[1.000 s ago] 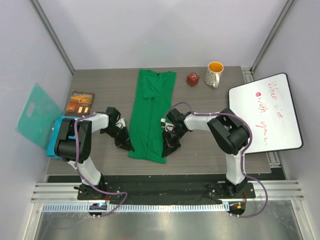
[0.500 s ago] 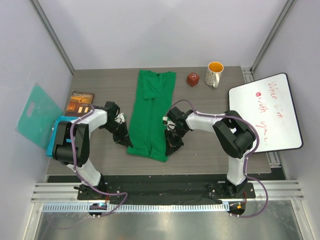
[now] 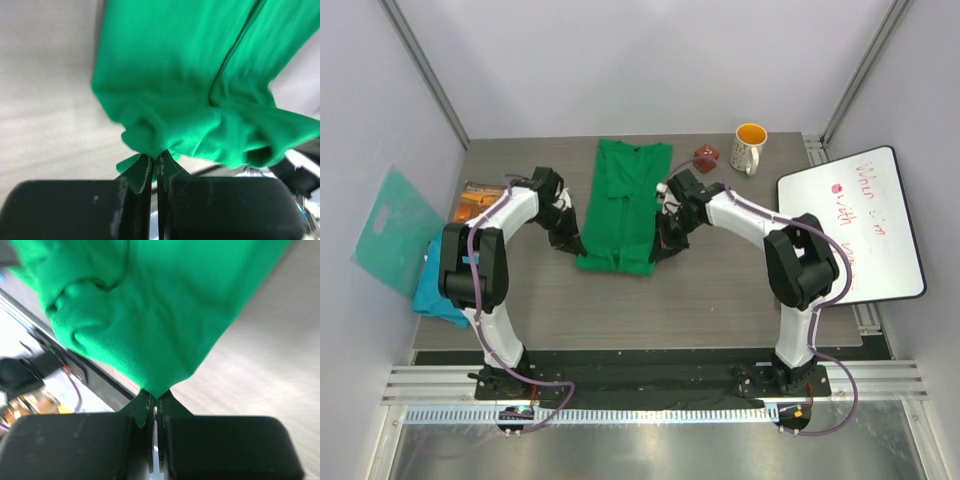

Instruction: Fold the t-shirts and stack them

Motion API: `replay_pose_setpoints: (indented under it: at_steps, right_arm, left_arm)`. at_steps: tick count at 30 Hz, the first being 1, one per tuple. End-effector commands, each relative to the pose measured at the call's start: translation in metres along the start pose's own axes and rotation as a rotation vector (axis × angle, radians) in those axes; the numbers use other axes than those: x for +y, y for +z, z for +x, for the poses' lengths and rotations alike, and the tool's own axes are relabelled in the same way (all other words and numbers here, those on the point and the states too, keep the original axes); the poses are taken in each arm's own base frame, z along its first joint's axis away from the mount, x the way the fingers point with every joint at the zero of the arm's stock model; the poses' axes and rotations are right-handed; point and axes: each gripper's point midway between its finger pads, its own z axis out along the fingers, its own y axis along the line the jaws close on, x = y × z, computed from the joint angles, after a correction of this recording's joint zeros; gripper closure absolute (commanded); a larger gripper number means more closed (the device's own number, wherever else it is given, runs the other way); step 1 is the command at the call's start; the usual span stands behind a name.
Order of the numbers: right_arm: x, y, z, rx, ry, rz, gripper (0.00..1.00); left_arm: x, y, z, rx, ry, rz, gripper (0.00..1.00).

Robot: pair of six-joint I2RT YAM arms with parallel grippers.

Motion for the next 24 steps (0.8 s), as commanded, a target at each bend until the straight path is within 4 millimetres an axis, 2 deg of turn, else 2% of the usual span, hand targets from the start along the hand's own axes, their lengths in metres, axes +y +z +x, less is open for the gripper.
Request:
replay_pose_setpoints:
  at_steps: [1, 2, 3, 5, 6, 7, 8, 9, 10, 11, 12, 13, 16, 24]
  right_arm:
    - [-0.006, -0.027, -0.057, -0.127, 0.007, -0.011, 0.99]
    - [-0.008, -0.037, -0.076, -0.163, 0.014, -0.015, 0.99]
    - [-0.01, -0.041, -0.084, -0.174, 0.02, -0.016, 0.99]
    - [-0.012, -0.046, -0.106, -0.189, 0.026, -0.022, 0.99]
    - [-0.011, -0.048, -0.114, -0.199, 0.025, -0.025, 0.99]
    - [-0.004, -0.055, -0.128, -0.228, 0.011, -0.033, 0.99]
    - [-0.007, -0.049, -0.134, -0.221, 0.021, -0.033, 0.99]
    - [-0.005, -0.049, -0.14, -0.228, 0.019, -0.04, 0.99]
    - [0.002, -0.054, -0.15, -0.249, 0.016, -0.055, 0.99]
    - [-0.002, -0.045, -0.154, -0.234, 0.029, -0.055, 0.99]
    - [0.0, -0.044, -0.156, -0.233, 0.03, -0.066, 0.99]
    - [0.004, -0.046, -0.161, -0.241, 0.03, -0.075, 0.99]
    - [-0.002, -0.034, -0.162, -0.216, 0.057, -0.079, 0.99]
    - [-0.018, -0.013, -0.161, -0.181, 0.104, -0.06, 0.99]
  left_arm:
    - [-0.01, -0.011, -0.041, -0.083, 0.018, -0.038, 1.0]
    - [-0.018, -0.018, -0.054, -0.111, 0.028, -0.032, 1.0]
    - [-0.017, -0.014, -0.061, -0.108, 0.024, -0.047, 1.0]
    - [-0.027, -0.023, -0.081, -0.142, 0.037, -0.048, 1.0]
    - [-0.025, -0.016, -0.088, -0.133, 0.033, -0.062, 1.0]
    - [-0.033, -0.025, -0.101, -0.165, 0.045, -0.055, 1.0]
    - [-0.034, -0.025, -0.108, -0.172, 0.046, -0.06, 1.0]
    - [-0.031, -0.015, -0.113, -0.155, 0.04, -0.069, 1.0]
    - [-0.038, -0.022, -0.124, -0.179, 0.05, -0.064, 1.0]
    - [-0.039, -0.02, -0.128, -0.178, 0.05, -0.066, 1.0]
    - [-0.037, -0.013, -0.133, -0.166, 0.046, -0.073, 1.0]
    - [-0.041, -0.015, -0.14, -0.177, 0.051, -0.068, 1.0]
    - [-0.04, -0.008, -0.15, -0.179, 0.054, -0.073, 1.0]
    - [-0.038, 0.012, -0.157, -0.155, 0.038, -0.059, 0.98]
